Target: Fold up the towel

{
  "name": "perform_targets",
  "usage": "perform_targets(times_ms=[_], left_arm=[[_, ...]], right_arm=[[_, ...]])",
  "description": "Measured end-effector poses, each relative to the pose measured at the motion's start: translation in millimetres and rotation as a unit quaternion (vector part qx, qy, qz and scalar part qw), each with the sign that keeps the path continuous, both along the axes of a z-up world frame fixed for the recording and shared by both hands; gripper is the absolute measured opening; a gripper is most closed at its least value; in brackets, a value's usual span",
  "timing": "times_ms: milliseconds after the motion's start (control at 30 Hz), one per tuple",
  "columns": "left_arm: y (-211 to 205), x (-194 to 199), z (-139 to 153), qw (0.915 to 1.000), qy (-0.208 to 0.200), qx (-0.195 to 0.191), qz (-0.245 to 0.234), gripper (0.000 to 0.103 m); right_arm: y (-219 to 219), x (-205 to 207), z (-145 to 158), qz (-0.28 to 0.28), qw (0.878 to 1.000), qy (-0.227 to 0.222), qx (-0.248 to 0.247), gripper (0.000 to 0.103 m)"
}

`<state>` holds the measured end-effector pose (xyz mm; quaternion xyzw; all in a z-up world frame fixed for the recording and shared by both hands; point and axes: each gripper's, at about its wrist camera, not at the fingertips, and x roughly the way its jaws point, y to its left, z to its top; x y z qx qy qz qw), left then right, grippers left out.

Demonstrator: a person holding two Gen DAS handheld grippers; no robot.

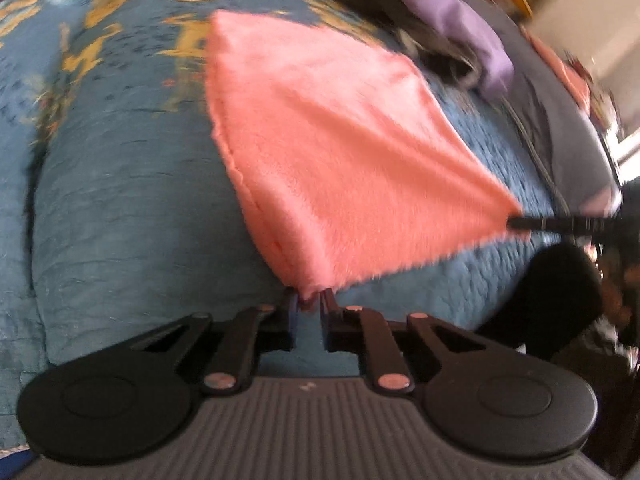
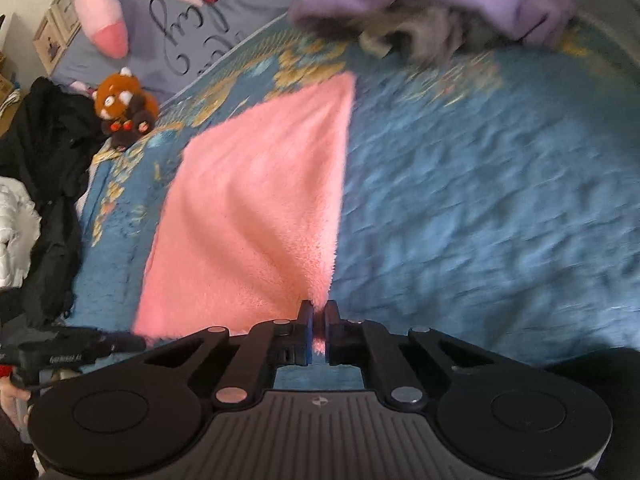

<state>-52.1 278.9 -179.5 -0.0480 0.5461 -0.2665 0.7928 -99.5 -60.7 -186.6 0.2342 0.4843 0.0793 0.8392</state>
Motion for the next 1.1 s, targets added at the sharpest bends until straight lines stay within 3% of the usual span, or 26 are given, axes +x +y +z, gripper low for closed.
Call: perform_targets(times_ms=[100, 267, 433, 600, 633, 700, 800, 833, 867, 1000, 1100], left_arm=[[-14, -10, 2, 1.0, 0.001, -0.001, -0.009, 0.012], [-21, -18, -2, 1.0, 0.009, 0.004, -0.002, 0.012], [-12, -27, 5, 0.9999, 0.005, 0.004, 0.011, 0.012], [2, -40, 21, 0.9996, -0.008, -0.008, 0.024, 0.012], [4, -42, 23, 0.9995, -0.012, -0.008, 0.028, 0.015], [7, -42, 26, 0.999, -0.026, -0.004, 0.037, 0.03], [10, -33, 26, 0.9978, -0.044, -0.013, 0.048, 0.066], [10, -27, 23, 0.9976, -0.043, -0.02, 0.05, 0.084], [11, -22, 21, 0.9973, -0.042, -0.027, 0.053, 0.089], [-2, -3, 9, 0.9984, -0.032, -0.028, 0.036, 0.089], [-18, 4, -1, 0.9993, -0.018, -0.028, 0.014, 0.079]], right_arm=[[-18, -8, 4, -0.009, 1.0, 0.013, -0.005, 0.005], [-16, -20, -15, 0.004, 0.999, 0.045, -0.025, 0.005], [-3, -18, -16, 0.011, 0.997, 0.038, -0.072, 0.006], [0, -18, -18, 0.018, 0.995, 0.04, -0.084, 0.006], [-1, -19, -18, 0.015, 0.996, 0.04, -0.082, 0.007], [-4, -19, -19, 0.009, 0.996, 0.044, -0.075, 0.008], [-7, -20, -21, 0.0, 0.997, 0.045, -0.067, 0.016], [-8, -20, -20, -0.003, 0.997, 0.043, -0.064, 0.019], [-9, -21, -19, -0.004, 0.997, 0.038, -0.062, 0.021], [-9, -21, -17, -0.003, 0.998, 0.028, -0.062, 0.031], [-8, -20, -18, -0.001, 0.998, 0.028, -0.061, 0.033]])
